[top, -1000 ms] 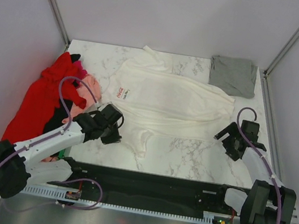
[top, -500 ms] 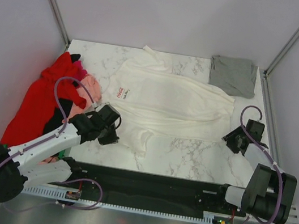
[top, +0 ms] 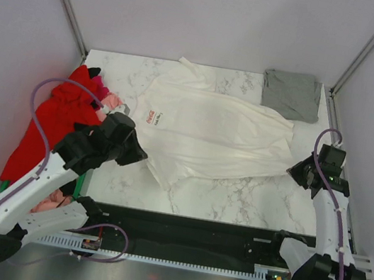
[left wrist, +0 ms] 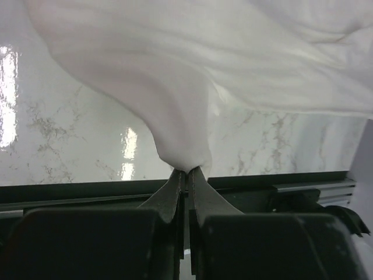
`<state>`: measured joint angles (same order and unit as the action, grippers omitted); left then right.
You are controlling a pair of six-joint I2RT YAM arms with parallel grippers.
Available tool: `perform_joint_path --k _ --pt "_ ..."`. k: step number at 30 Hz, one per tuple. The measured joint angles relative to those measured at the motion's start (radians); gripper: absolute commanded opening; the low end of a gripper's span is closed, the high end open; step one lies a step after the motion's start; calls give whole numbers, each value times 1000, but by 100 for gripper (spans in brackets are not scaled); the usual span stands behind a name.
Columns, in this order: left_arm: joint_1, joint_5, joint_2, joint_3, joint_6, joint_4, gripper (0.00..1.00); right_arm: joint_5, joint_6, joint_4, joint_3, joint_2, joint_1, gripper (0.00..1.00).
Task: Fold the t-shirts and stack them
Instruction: Fold the tshirt
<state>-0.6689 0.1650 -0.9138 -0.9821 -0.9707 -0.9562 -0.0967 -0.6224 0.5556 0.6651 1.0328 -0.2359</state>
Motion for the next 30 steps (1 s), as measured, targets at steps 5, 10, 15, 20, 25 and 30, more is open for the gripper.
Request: perform_joint_path --k 5,10,15,20,25,30 --pt "0 -10 66 -196 3 -89 2 7 -8 159 157 -154 0 0" --pt "0 -12 88 -310 15 -171 2 27 -28 310 211 -259 6 0" --pt "0 -18 68 -320 46 -232 2 35 -40 399 186 -295 22 0" --pt "0 -5 -92 -330 108 -244 2 38 -39 388 183 -228 23 0" --pt "41 7 -289 -348 192 -208 2 42 -37 330 196 -67 23 0" --pt "192 -20 -447 -460 293 -159 2 41 -37 253 248 95 23 0"
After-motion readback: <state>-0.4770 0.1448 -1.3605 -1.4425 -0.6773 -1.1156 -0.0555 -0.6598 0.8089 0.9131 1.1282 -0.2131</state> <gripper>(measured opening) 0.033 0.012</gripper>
